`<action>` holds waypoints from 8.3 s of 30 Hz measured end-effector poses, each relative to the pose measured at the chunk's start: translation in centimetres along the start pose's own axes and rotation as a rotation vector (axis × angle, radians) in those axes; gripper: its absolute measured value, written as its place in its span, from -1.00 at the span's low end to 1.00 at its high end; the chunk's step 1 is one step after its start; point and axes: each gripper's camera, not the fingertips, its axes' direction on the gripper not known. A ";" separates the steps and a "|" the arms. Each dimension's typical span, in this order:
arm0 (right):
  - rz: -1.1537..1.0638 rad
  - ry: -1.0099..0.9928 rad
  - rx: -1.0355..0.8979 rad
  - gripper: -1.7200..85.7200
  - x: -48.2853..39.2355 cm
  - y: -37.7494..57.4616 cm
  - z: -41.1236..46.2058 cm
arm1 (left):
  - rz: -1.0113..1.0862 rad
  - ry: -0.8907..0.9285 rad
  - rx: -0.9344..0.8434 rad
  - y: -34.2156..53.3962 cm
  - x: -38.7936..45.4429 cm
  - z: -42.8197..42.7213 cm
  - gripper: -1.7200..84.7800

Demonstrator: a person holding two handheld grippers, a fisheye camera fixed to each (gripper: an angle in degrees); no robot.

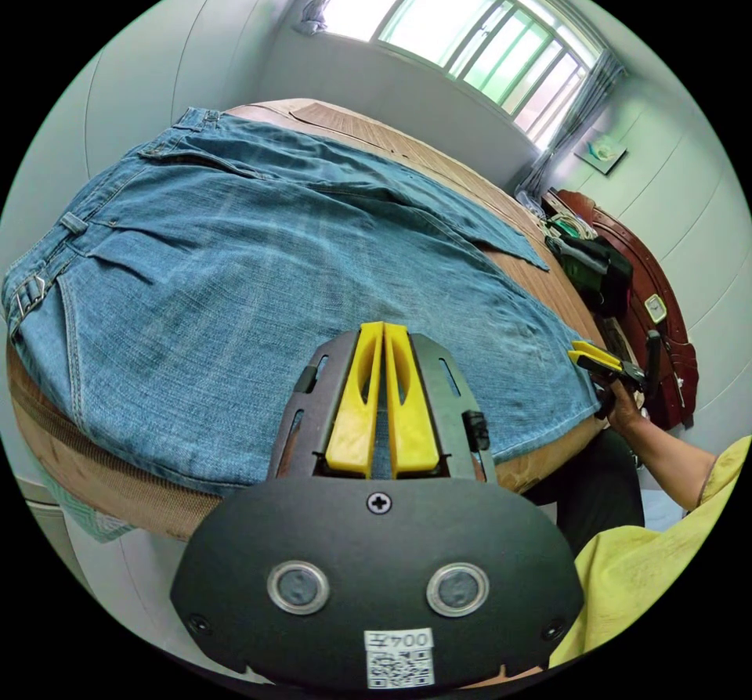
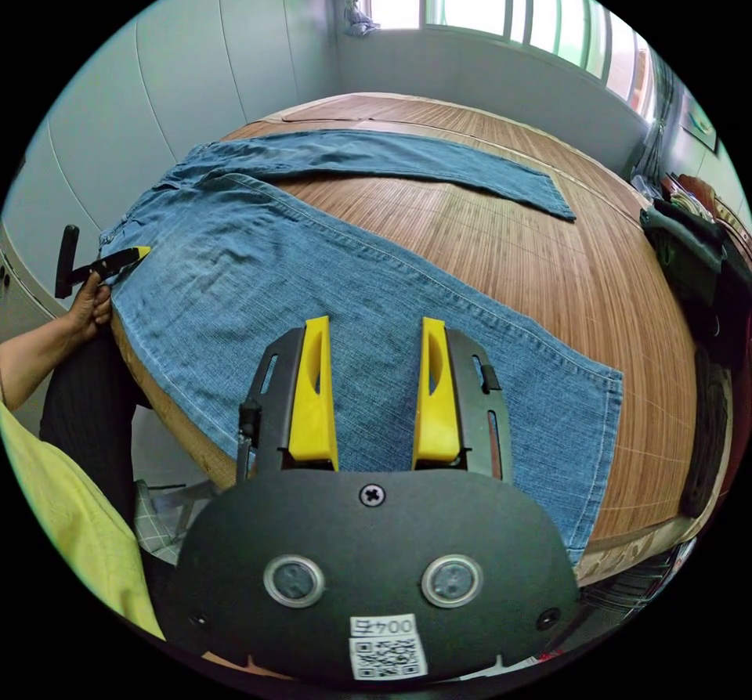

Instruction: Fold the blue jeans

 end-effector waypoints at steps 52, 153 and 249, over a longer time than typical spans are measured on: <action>0.011 -0.019 0.017 -0.59 -2.7 1.3 -1.8 | 0.424 -0.315 -0.510 -44.0 11.5 27.4 -0.55; 0.669 -0.411 -0.042 -0.97 12.5 3.8 -18.0 | 0.027 0.048 0.056 2.5 6.2 -13.9 -0.70; 0.392 -0.281 -0.235 -0.98 13.3 -3.5 -23.2 | -0.373 0.197 -0.052 0.4 -20.3 -27.8 -0.90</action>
